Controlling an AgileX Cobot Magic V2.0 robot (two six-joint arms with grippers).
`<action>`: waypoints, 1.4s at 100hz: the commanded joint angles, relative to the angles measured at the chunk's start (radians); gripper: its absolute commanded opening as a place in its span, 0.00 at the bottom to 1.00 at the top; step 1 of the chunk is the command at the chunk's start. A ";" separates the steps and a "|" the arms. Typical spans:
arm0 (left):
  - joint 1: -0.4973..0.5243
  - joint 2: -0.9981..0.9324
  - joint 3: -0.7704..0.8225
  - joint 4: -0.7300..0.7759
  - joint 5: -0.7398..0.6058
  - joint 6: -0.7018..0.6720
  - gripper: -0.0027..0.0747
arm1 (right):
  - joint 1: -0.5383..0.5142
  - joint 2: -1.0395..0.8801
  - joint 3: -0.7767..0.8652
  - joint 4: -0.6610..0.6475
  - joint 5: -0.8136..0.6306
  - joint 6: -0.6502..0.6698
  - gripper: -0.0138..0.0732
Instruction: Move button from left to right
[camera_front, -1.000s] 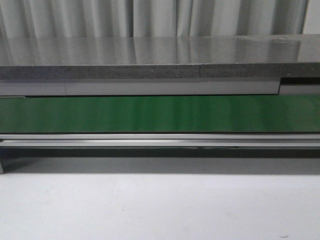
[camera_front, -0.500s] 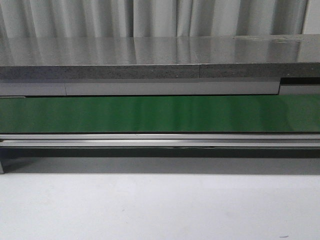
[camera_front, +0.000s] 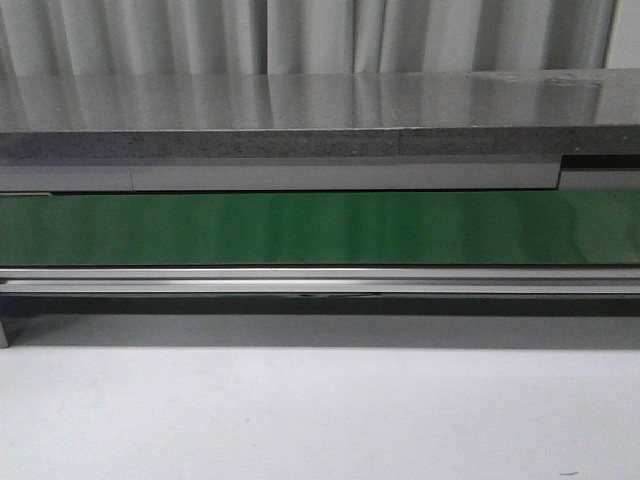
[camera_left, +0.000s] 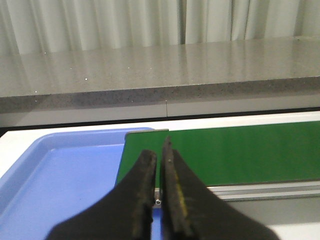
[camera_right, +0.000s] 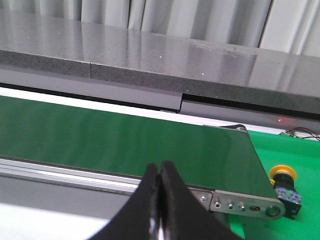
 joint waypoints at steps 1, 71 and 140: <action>-0.009 -0.011 0.012 0.002 -0.097 -0.012 0.04 | -0.005 -0.017 0.001 -0.011 -0.083 -0.001 0.08; -0.009 -0.098 0.088 0.003 -0.105 -0.012 0.04 | -0.005 -0.017 0.001 -0.011 -0.083 -0.001 0.08; -0.009 -0.098 0.088 0.003 -0.105 -0.012 0.04 | -0.005 -0.017 0.001 -0.011 -0.083 -0.001 0.08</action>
